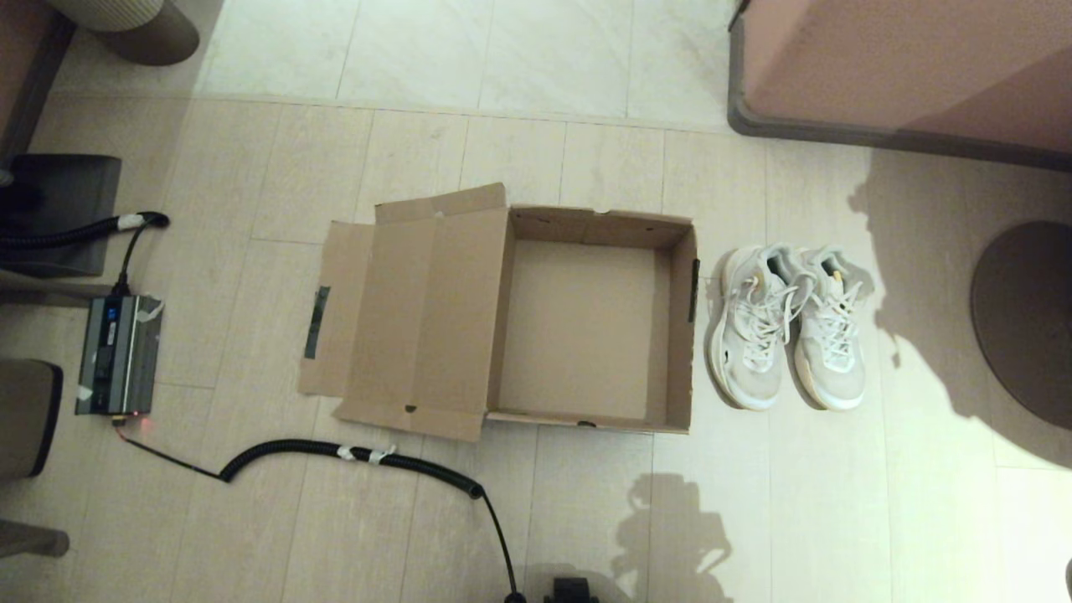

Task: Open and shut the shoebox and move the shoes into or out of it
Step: Put the shoes into the shoe box

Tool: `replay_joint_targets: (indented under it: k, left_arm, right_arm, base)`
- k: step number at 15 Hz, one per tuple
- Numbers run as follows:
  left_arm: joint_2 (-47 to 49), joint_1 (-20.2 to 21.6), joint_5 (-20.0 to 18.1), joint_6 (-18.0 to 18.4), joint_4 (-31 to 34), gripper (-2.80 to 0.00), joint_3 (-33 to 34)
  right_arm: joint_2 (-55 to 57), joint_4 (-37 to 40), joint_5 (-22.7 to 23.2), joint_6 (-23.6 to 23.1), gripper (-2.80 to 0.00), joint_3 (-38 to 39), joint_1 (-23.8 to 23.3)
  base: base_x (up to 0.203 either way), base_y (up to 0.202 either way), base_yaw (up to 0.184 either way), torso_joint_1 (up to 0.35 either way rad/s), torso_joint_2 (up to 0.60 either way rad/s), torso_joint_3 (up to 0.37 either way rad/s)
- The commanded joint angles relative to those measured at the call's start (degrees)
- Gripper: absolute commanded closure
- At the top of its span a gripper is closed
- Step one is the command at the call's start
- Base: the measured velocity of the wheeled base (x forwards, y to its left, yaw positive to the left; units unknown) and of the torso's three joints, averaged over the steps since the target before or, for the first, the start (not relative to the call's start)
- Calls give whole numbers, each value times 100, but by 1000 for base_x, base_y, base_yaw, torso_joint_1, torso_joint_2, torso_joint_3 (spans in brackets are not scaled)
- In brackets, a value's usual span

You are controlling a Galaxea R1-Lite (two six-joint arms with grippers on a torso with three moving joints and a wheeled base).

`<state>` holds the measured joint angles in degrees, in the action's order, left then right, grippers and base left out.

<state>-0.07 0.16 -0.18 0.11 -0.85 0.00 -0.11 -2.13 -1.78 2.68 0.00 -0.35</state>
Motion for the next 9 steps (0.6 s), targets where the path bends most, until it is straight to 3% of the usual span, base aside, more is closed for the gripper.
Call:
replay_joint_targets:
  k: [1,3,5,9]
  left_arm:
    - [7,2,1,-2,-3,0,27]
    - [7,2,1,-2,-3,0,35]
    - [7,2,1,-2,-3,0,27]
    - [7,2,1,-2,-3,0,35]
  right_arm:
    - [15,34,168,-301,0,72,0]
    - [121,155,200,-348,0,-162,-1]
    - [829,382,207,-61,0,-1052,-7]
    - [3866,631,265,982,0,-2723,-8]
  base:
    - [0,0,0,0,0,0]
    - [0,0,0,0,0,0]
    - [0,0,0,0,0,0]
    - [0,0,0,0,0,0]
